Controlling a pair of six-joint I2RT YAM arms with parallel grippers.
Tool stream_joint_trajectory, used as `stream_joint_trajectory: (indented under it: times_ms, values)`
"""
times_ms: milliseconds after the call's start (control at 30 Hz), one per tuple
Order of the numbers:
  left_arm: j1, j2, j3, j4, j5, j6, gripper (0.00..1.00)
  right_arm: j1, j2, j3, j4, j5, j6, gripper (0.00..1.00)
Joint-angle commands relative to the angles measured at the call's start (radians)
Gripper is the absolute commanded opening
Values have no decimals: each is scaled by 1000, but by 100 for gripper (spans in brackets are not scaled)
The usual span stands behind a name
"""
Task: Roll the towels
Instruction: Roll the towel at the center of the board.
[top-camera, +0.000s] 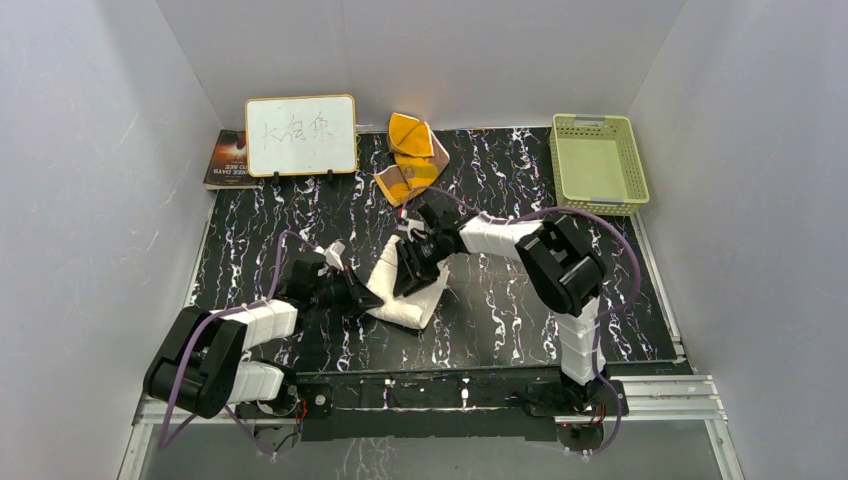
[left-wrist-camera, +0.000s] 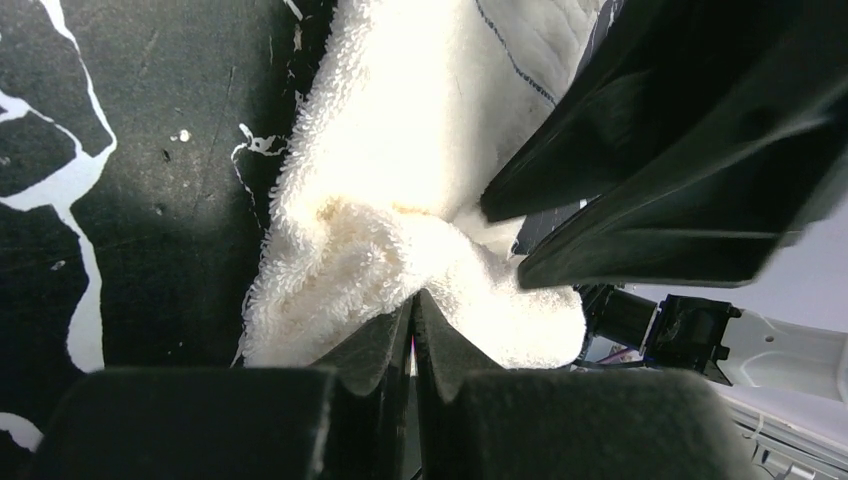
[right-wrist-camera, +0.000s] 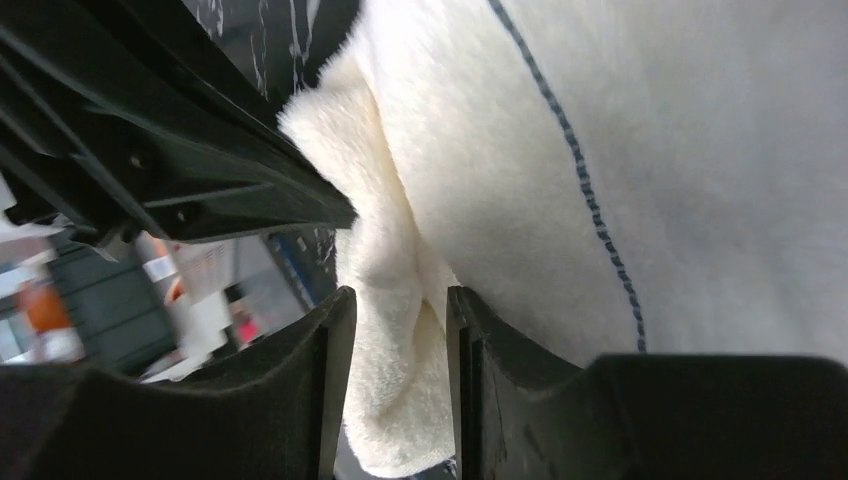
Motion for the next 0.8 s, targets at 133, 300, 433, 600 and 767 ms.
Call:
stream_joint_trajectory:
  times_ms: [133, 300, 433, 600, 767]
  values:
    - [3, 57, -12, 5, -39, 43, 2, 101, -253, 146, -129, 554, -299, 39]
    - [3, 59, -11, -5, -34, 50, 2, 333, -370, 117, -92, 876, -475, 45]
    - [2, 64, -12, -6, -30, 53, 2, 453, -350, 116, -143, 1005, -521, 46]
    - [3, 62, -11, -16, -26, 58, 2, 519, -343, 66, -128, 1094, -539, 45]
    - [3, 67, -7, -25, -19, 65, 2, 539, -324, 35, -126, 1124, -549, 46]
